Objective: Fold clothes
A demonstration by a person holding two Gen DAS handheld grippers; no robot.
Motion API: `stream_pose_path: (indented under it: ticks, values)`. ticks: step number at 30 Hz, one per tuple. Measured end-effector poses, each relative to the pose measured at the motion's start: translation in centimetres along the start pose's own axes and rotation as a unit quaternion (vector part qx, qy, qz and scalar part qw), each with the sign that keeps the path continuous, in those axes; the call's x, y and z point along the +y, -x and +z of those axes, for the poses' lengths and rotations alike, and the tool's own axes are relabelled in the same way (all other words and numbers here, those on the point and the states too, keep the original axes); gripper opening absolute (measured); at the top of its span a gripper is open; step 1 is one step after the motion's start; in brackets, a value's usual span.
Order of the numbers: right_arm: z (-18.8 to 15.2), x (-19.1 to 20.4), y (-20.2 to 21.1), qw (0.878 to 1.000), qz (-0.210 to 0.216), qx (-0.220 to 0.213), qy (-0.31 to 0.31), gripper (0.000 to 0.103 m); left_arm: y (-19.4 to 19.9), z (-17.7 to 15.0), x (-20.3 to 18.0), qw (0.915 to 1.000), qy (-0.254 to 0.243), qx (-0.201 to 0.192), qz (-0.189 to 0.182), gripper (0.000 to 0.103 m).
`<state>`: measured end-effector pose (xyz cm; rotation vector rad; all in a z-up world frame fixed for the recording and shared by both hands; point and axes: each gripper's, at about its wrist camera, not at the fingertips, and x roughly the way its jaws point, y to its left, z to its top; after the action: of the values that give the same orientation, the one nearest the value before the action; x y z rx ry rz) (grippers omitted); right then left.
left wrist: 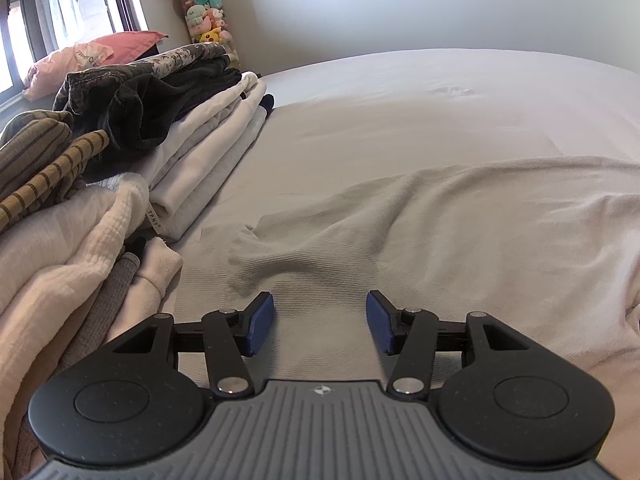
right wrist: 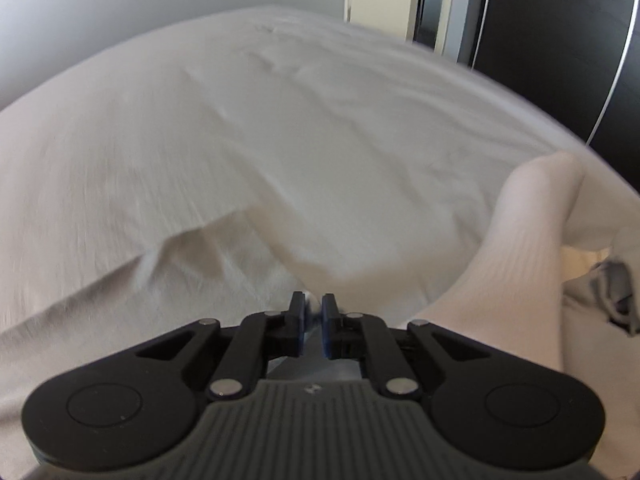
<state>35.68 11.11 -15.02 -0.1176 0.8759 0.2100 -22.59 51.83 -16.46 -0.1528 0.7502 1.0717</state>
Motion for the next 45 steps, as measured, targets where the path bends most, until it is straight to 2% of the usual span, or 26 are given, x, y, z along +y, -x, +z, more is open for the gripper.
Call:
stream_pose_path:
  ticks: [2, 3, 4, 6, 7, 16, 17, 18, 19, 21, 25, 30, 32, 33, 37, 41, 45]
  values:
    - [0.4, 0.0, 1.0, 1.000, -0.006, -0.020, 0.009, 0.015, 0.0, 0.0, 0.0, 1.0000, 0.001, 0.000, 0.001, 0.061]
    - [0.8, -0.1, 1.4, 1.000, -0.003, -0.029, 0.010, 0.022, 0.0, 0.0, -0.1, 1.0000, 0.001, 0.000, 0.002, 0.061]
    - [1.2, -0.2, 1.5, 0.999, 0.008, -0.033, 0.004, 0.028, 0.0, -0.1, -0.2, 1.0000, 0.001, 0.000, 0.003, 0.061]
    - [2.1, -0.2, 1.5, 0.999, 0.035, -0.035, -0.006, 0.030, 0.0, -0.1, -0.3, 1.0000, -0.004, -0.002, 0.005, 0.061]
    - [2.5, 0.0, 1.1, 0.998, 0.045, -0.031, -0.007, 0.034, 0.0, -0.1, -0.3, 1.0000, -0.006, -0.003, 0.006, 0.061]
    - [3.4, 2.1, -2.8, 0.997, 0.072, -0.007, -0.025, 0.036, -0.2, -0.2, -0.2, 0.9999, -0.009, -0.007, 0.007, 0.062]
    - [3.3, 2.1, -3.0, 0.996, 0.080, -0.009, -0.031, 0.036, -0.2, -0.2, -0.2, 0.9999, -0.009, -0.007, 0.007, 0.062]
    - [3.3, 2.0, -3.0, 0.995, 0.088, -0.012, -0.035, 0.028, -0.2, -0.2, -0.2, 0.9999, -0.009, -0.006, 0.007, 0.062]
    - [3.3, 2.1, -3.0, 0.995, 0.094, -0.016, -0.031, 0.007, -0.2, -0.2, -0.2, 0.9999, -0.010, -0.006, 0.007, 0.062]
    - [3.3, 2.4, -2.7, 0.996, 0.085, -0.035, -0.007, 0.006, -0.3, -0.1, -0.2, 0.9999, -0.009, -0.005, 0.007, 0.063]
    - [3.4, 1.8, -2.8, 0.996, 0.044, -0.067, -0.024, 0.006, -0.3, -0.1, -0.2, 0.9999, -0.008, -0.005, 0.007, 0.063]
    - [3.2, 1.9, -3.3, 0.998, 0.046, -0.050, -0.006, 0.009, -0.4, -0.2, -0.3, 0.9999, -0.009, -0.004, 0.009, 0.063]
    - [3.4, 1.7, -2.8, 0.998, 0.046, -0.039, -0.009, 0.021, -0.4, -0.1, -0.2, 0.9999, -0.008, -0.003, 0.007, 0.063]
    - [3.4, 1.6, -2.3, 0.998, 0.041, -0.039, -0.007, 0.035, -0.4, -0.1, -0.1, 1.0000, -0.007, -0.003, 0.006, 0.063]
    - [2.3, 1.3, 0.5, 0.998, 0.048, -0.040, 0.006, 0.036, 1.1, 0.0, 0.1, 0.9999, -0.007, -0.003, -0.008, 0.063]
    - [0.4, 0.9, 3.7, 0.995, 0.091, -0.026, 0.030, 0.036, 3.1, 0.1, 0.4, 0.9997, -0.009, -0.004, -0.024, 0.063]
    - [-1.3, 0.4, 7.7, 0.988, 0.135, -0.014, 0.070, 0.036, 6.4, 0.3, 0.8, 0.9980, -0.016, -0.021, -0.057, 0.063]
